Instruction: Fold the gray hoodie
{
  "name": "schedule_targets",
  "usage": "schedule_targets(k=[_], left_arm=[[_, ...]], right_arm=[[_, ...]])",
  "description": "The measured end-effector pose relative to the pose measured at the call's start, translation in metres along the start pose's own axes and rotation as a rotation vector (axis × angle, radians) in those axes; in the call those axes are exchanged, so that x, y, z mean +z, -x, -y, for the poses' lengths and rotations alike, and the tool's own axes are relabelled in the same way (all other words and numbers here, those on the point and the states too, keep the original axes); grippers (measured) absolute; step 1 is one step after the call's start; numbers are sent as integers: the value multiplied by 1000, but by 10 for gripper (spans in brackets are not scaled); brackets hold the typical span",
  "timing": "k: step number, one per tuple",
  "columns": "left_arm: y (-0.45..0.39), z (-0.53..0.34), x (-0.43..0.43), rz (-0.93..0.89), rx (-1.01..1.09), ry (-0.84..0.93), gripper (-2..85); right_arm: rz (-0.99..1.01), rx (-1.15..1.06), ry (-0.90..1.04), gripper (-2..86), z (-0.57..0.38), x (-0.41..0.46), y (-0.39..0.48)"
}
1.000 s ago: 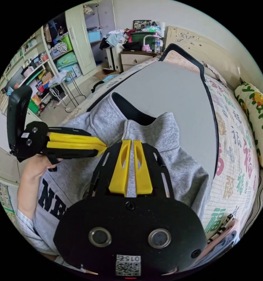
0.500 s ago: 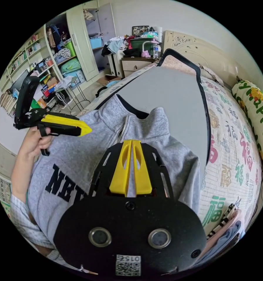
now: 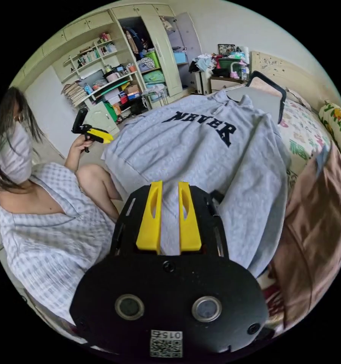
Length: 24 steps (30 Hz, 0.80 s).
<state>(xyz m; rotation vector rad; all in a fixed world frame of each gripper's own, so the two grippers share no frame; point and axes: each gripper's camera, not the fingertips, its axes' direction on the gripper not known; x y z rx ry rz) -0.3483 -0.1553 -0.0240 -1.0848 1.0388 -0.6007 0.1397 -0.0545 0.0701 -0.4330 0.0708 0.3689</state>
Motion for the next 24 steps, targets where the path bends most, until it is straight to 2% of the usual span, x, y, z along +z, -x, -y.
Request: schedule_targets(k=[4, 8, 11, 13, 17, 20, 24], left_arm=[[20, -52, -8, -44, -116, -126, 91], [18, -75, 5, -132, -115, -185, 108], [4, -80, 15, -71, -75, -186, 111], [4, -85, 15, -27, -90, -201, 105], [19, -101, 14, -88, -141, -248, 87], [27, -110, 14, -124, -145, -269, 60], [25, -121, 6, -129, -119, -306, 11]], right_arm=[[-173, 172, -33, 91, -65, -10, -2], [-112, 98, -60, 132, -95, -10, 18], [-218, 15, 1, 142, -98, 2, 37], [-280, 2, 31, 130, -101, 12, 38], [-319, 28, 27, 78, -113, 18, 32], [-244, 71, -9, 4, -126, 5, 21], [-192, 97, -68, -8, -152, -19, 17]])
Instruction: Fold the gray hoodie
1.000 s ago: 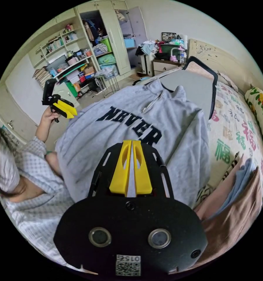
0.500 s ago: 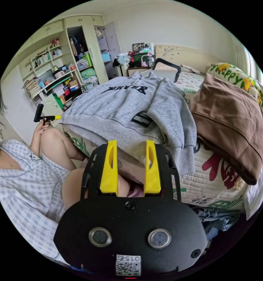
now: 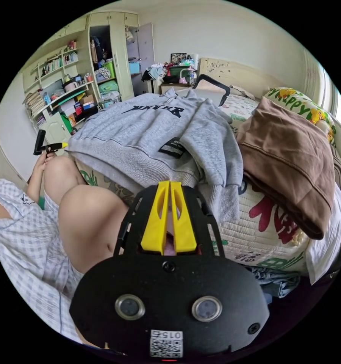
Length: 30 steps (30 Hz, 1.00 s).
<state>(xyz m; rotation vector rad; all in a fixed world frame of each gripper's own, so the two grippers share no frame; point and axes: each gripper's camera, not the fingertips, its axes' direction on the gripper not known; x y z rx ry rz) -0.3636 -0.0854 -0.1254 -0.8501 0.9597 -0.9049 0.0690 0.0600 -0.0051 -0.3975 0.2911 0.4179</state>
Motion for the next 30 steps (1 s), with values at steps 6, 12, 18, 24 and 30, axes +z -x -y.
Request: schedule_targets(k=[6, 12, 18, 24, 30], left_arm=[[-16, -11, -15, 50, 71, -16, 0], [1, -40, -32, 38, 21, -85, 0], [10, -52, -13, 67, -5, -54, 42], [-22, -35, -23, 198, 114, -85, 59], [-4, -28, 25, 200, 83, -9, 62]], right_arm=[[-102, -38, 39, -10, -20, -12, 13], [-92, -27, 46, -9, -45, -25, 17], [-63, 43, 15, -2, -69, -16, 7], [-97, 3, -187, 28, -68, -57, 14], [115, 19, 4, 101, -49, -2, -6]])
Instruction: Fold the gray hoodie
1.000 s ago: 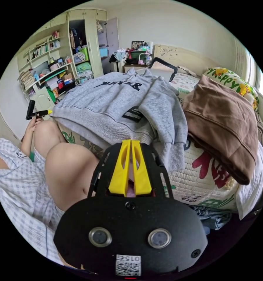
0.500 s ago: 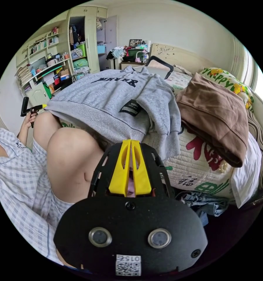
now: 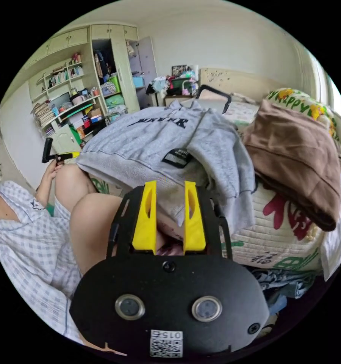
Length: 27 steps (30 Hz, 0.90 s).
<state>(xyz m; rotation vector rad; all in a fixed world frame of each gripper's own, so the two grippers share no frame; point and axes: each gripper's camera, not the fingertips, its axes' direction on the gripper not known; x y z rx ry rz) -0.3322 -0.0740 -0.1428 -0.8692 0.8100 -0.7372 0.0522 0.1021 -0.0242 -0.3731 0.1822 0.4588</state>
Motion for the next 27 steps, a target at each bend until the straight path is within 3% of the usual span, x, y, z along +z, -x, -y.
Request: schedule_targets(k=[3, 6, 11, 14, 18, 23, 27], left_arm=[[7, -8, 2, 4, -19, 7, 26], [10, -12, 7, -3, -11, 43, 7], [22, -17, -7, -68, -23, -19, 6], [34, -15, -26, -51, -54, -94, 20], [24, 8, -26, -83, 10, -127, 41], [-11, 58, 6, -213, 128, -97, 49], [-83, 106, 53, -385, 191, -83, 56]], right_arm=[[-127, -1, -54, 59, -12, -1, 0], [-53, 29, -48, 12, -17, -6, -13], [52, 68, -232, 32, -31, -60, -29], [-97, 82, -332, 75, -44, -102, -41], [-235, 169, -145, 120, -48, -97, -76], [58, 332, -170, 138, -64, -75, -127], [29, 272, -177, 118, -59, -75, -121]])
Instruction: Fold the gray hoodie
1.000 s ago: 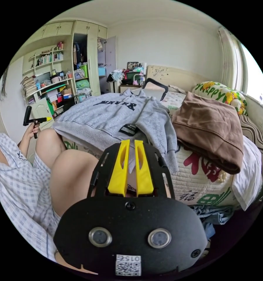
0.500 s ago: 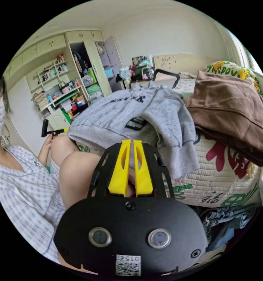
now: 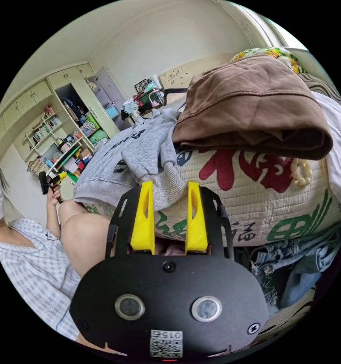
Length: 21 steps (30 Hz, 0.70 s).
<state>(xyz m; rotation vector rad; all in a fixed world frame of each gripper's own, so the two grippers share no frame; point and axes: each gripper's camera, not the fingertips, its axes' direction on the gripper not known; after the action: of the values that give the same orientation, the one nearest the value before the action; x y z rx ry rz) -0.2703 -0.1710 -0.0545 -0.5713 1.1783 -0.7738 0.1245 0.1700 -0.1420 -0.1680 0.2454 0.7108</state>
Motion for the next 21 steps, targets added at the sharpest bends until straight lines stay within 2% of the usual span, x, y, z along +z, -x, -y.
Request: schedule_targets(k=[4, 5, 6, 8, 13, 16, 18, 21], left_arm=[[-50, 37, 108, -209, 75, 84, 72], [-59, 44, 150, -243, 75, 152, 82], [-61, 44, 191, -235, 50, 235, 92], [-56, 38, 238, -273, -32, 278, 112], [-42, 40, 293, -421, -191, 129, 109], [-44, 51, 313, -410, -171, 139, 104], [-44, 64, 323, -423, -154, 144, 103], [-41, 84, 325, -414, -115, 148, 101]], right_arm=[[55, -55, 26, 63, 7, -2, 8], [56, -68, 27, 56, 11, -5, 11], [59, -87, 22, 52, 14, -9, 14], [79, -121, -1, 48, 19, -21, 19], [67, -205, -137, 41, 65, -85, 33], [-85, -299, -185, 37, 127, -131, 50], [-306, -333, -201, 35, 182, -157, 56], [-534, -247, -188, 34, 240, -167, 28]])
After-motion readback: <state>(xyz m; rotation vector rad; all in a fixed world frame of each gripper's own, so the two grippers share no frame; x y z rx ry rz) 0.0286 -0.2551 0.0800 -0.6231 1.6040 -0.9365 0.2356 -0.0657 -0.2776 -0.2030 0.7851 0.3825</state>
